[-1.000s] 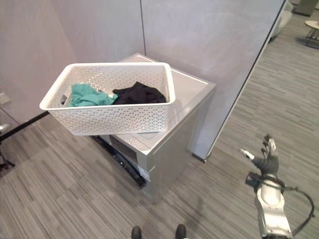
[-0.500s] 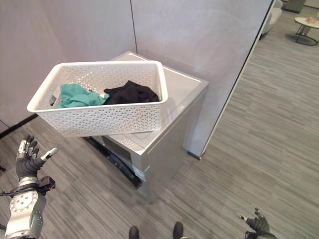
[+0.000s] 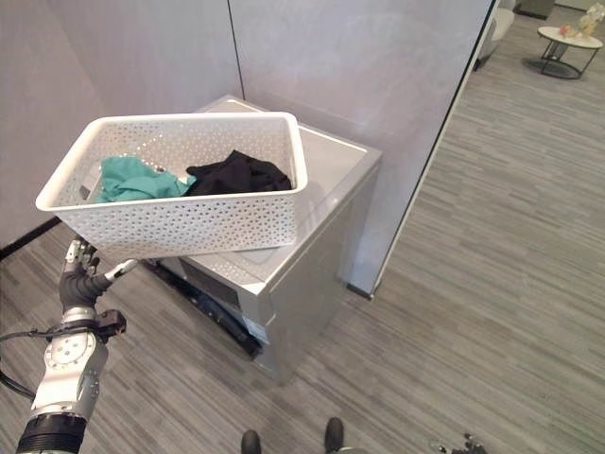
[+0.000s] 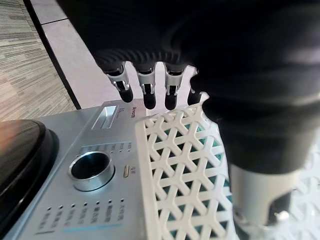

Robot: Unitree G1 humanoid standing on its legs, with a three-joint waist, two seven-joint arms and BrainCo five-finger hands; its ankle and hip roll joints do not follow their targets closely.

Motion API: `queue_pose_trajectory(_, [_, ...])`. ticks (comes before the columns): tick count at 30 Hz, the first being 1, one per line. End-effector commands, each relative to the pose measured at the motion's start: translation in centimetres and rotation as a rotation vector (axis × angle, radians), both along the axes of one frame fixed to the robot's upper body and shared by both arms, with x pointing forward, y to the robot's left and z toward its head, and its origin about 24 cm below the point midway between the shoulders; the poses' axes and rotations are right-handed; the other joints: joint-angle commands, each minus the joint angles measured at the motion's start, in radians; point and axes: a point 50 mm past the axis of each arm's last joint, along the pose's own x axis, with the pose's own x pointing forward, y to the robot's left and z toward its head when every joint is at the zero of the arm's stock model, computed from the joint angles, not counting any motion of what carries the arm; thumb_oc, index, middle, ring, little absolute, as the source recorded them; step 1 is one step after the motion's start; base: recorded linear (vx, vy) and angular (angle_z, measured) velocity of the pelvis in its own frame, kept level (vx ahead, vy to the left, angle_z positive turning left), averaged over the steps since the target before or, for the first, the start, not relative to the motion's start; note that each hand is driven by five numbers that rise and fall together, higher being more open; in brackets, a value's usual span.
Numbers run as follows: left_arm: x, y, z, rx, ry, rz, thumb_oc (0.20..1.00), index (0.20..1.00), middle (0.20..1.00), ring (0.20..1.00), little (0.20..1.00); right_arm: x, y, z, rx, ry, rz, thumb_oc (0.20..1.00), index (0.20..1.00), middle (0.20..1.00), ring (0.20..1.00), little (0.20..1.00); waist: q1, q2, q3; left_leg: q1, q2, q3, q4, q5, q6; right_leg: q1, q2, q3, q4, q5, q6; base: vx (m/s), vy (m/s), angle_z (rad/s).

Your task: Grab the laundry basket,head to the washer,open it,put in the laundry and shut it.

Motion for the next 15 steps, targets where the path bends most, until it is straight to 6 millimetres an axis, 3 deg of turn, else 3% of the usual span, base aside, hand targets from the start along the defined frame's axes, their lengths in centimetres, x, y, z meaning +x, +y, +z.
queue_pose_trajectory(1, [1.6,1.2,4.3,0.11,-0.131,0.026,1.0,1.0,1.0,1.0,1.0,1.0,0.5,0.1,0.002,-0.025,0.037,1.0,1.0,1.0,1.0,1.0,-0.001,-0.011,0.024,0.14,0.042,0.021,0.01,-0.168,-0.007,-0.038,-0.105,0.032,0.006,0.002,0.125,0.01,-0.01,-0.04])
queue_pose_trajectory(8, [4.0,1.4,7.6,0.162,-0.194,0.031,1.0,1.0,1.0,1.0,1.0,0.2,0.4,-0.2,-0.004,0.016,0.047,1.0,1.0,1.0,1.0,1.0,-0.021,-0.027,0.028,0.128,0.05,0.025,0.01,-0.165,-0.014,-0.053,-0.097,0.037,0.006,0.006,0.127,0.01,-0.013,-0.07])
queue_pose_trajectory(15, [5.5,1.5,10.6,0.217,-0.237,0.039,1.0,1.0,1.0,1.0,1.0,0.6,0.7,-0.2,0.004,0.001,0.043,1.0,1.0,1.0,1.0,1.0,-0.035,-0.036,0.037,0.113,0.056,0.032,0.01,-0.16,-0.017,-0.071,-0.091,0.041,0.006,0.01,0.13,0.0,-0.005,-0.01])
